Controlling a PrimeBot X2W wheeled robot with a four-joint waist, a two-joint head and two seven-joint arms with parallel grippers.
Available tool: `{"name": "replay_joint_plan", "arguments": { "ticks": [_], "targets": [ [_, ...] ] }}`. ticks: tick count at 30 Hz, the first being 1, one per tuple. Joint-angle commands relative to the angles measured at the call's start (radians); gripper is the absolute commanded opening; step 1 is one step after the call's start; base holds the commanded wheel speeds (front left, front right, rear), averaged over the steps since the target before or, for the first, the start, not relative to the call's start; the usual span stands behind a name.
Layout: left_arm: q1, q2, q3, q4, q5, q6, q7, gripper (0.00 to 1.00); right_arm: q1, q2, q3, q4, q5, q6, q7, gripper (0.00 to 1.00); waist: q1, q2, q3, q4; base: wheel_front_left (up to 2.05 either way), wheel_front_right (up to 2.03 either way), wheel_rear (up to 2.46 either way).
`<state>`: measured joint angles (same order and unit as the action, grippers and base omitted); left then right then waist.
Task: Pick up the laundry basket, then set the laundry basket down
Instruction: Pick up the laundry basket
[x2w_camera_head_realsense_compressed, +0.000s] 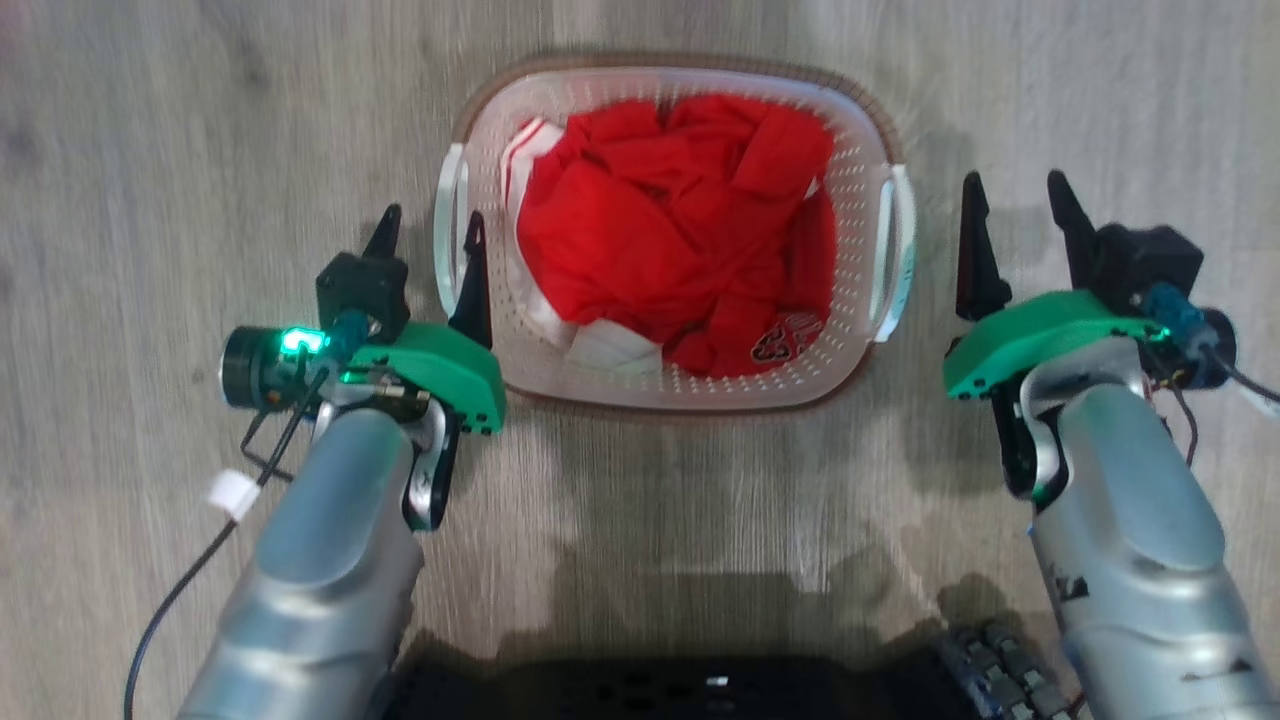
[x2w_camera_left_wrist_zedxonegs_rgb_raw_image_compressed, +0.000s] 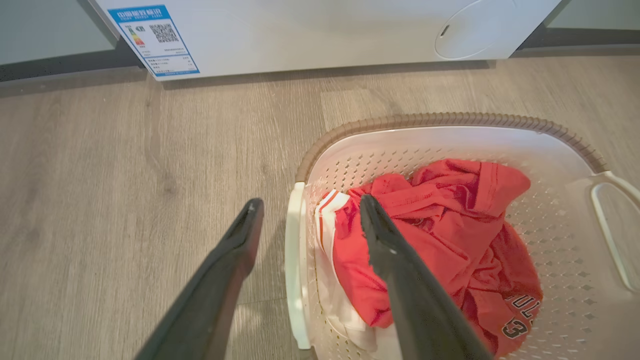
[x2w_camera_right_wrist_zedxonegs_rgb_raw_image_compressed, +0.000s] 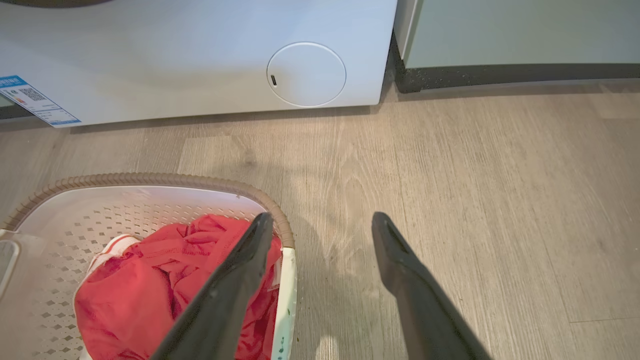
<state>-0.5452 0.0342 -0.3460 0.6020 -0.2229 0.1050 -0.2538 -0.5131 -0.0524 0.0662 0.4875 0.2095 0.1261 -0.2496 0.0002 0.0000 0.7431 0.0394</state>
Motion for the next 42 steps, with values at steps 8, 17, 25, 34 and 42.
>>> {"name": "replay_joint_plan", "arguments": {
  "ticks": [8,17,25,34,42],
  "targets": [
    [-0.058,0.016,-0.021,0.055,-0.049,0.005,-0.008,1.0,-0.032,0.002,0.047,0.038,-0.002,0.005,-0.012,1.0,-0.0002,0.0,0.106,0.03,0.0,0.0,0.0],
    [-0.11,0.016,-0.067,0.125,-0.079,-0.003,-0.008,1.0,-0.044,0.002,0.075,0.074,0.001,0.005,-0.012,1.0,-0.0002,0.0,0.153,0.039,0.0,0.0,0.0],
    [-0.181,0.016,-0.094,0.204,-0.094,-0.016,-0.008,1.0,-0.07,0.002,0.082,0.108,-0.009,0.005,-0.012,1.0,-0.0002,0.0,0.192,0.049,0.0,0.0,0.0],
    [-0.253,0.016,-0.141,0.285,-0.127,-0.022,-0.008,1.0,-0.124,0.002,0.096,0.178,0.018,0.005,-0.012,1.0,-0.0002,0.0,0.233,0.056,0.0,0.0,0.0],
    [-0.302,0.016,-0.181,0.324,-0.174,-0.025,-0.008,1.0,-0.164,0.002,0.107,0.228,0.028,0.005,-0.012,1.0,-0.0002,0.0,0.264,0.06,0.0,0.0,0.0]
  ]
}}
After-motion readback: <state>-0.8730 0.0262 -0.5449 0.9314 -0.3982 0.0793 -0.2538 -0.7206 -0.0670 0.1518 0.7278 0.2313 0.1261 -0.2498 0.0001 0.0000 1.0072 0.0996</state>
